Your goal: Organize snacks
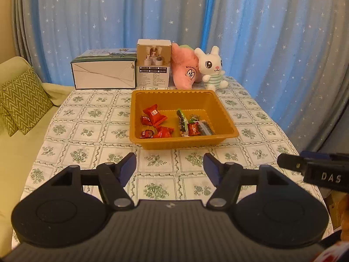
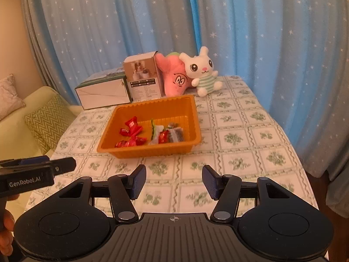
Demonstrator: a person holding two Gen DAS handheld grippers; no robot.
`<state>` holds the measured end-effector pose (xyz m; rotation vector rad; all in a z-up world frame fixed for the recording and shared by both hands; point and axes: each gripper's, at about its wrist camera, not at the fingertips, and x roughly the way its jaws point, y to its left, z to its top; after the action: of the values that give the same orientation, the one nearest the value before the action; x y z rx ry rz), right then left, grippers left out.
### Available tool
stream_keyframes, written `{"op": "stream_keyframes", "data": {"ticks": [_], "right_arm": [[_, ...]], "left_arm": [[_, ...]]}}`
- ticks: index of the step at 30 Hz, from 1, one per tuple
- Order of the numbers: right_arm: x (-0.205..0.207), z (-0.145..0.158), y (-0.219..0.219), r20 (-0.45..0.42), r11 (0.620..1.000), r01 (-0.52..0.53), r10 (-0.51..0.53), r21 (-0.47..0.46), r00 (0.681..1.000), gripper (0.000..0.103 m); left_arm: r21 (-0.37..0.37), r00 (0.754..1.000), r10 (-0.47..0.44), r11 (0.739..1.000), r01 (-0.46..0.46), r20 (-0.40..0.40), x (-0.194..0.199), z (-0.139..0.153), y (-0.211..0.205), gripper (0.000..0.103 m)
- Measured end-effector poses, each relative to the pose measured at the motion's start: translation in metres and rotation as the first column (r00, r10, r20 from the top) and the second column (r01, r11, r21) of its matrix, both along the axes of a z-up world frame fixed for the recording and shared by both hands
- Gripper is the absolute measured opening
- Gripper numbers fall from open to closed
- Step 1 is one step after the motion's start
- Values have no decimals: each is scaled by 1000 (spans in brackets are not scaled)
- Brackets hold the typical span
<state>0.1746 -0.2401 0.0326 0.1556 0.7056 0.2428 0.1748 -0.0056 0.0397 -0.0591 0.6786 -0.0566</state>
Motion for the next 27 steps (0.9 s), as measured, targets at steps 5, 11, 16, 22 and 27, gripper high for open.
{"op": "stream_keyframes", "data": {"ticks": [5, 11, 16, 22, 27], "right_arm": [[-33, 3, 1, -6, 1000, 4, -4, 30, 1000, 57], [-66, 12, -1, 11, 999, 14, -14, 29, 1000, 57], [-89, 21, 3, 39, 1000, 2, -3, 2, 999, 57], [-109, 27, 8, 49, 1000, -22, 21, 20, 999, 57], [-128, 32, 11, 65, 999, -34, 33, 7, 997, 57]], "left_arm": [[8, 1000, 2, 1000, -2, 31, -34, 9, -5, 65], [-4, 998, 26, 1000, -26, 52, -71, 14, -10, 65], [17, 998, 25, 1000, -26, 65, -91, 18, -13, 65], [20, 998, 11, 1000, -13, 68, -113, 22, -14, 65], [5, 998, 25, 1000, -25, 59, -126, 25, -12, 65]]}}
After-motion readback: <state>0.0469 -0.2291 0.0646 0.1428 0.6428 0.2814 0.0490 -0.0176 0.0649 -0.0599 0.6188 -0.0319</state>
